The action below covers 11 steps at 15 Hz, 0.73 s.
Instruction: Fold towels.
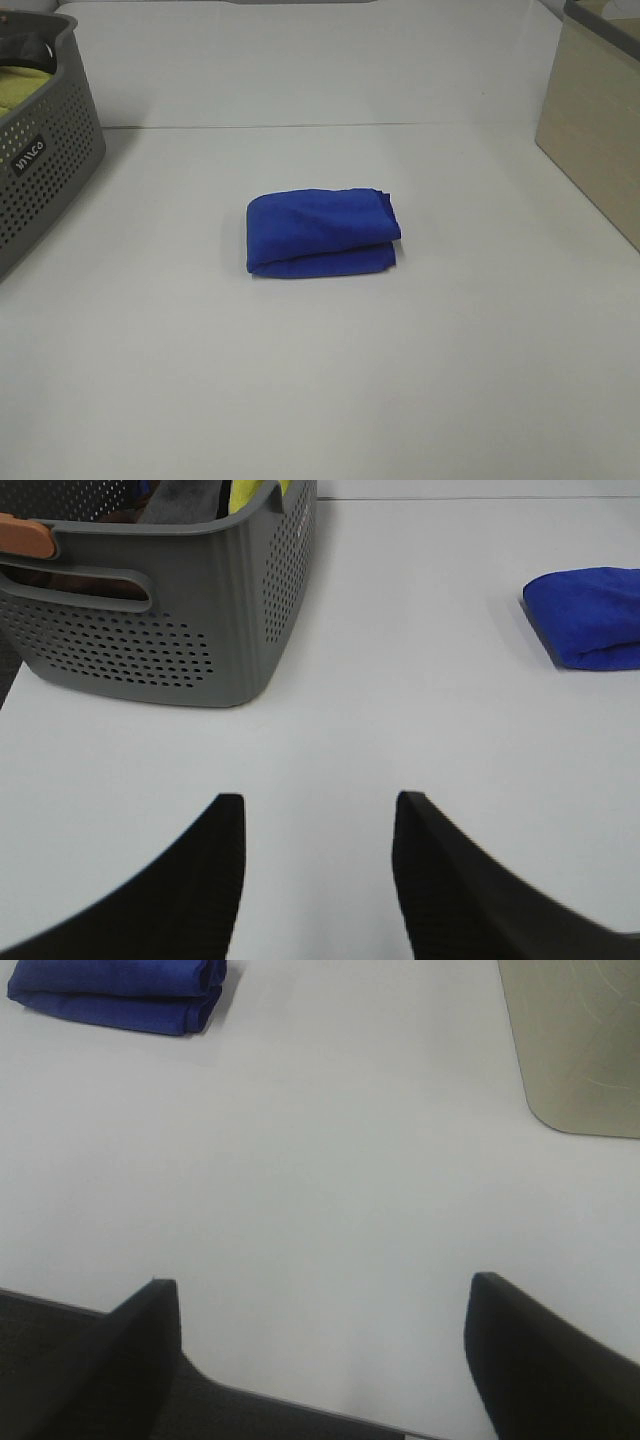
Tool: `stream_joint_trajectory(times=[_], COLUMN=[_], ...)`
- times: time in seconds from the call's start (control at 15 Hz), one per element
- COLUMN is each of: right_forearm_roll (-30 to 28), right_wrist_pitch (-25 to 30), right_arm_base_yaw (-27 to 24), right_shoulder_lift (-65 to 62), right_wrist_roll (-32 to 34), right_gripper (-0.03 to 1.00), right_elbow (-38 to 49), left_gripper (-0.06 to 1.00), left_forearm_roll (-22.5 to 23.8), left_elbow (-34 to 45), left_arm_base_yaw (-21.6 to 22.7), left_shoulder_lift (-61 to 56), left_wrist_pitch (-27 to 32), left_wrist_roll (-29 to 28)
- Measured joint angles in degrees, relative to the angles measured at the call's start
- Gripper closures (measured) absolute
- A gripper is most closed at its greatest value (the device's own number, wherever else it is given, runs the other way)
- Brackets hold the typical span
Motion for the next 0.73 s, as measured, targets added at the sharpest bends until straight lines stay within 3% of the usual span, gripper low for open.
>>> stream_joint_trajectory(times=[0.73], right_forearm_roll=[0.29], right_wrist_pitch=[0.06], right_arm_base_yaw=[0.00], right_shoulder_lift=[-4.01], right_wrist_roll=[0.00], right_gripper=[0.20], right_elbow=[0.11], left_gripper=[0.49], left_forearm_roll=[0.00], left_elbow=[0.00], left_arm_base_yaw=[0.00], left_shoulder_lift=[0.00], left_wrist_pitch=[0.00], left_wrist_roll=[0.00])
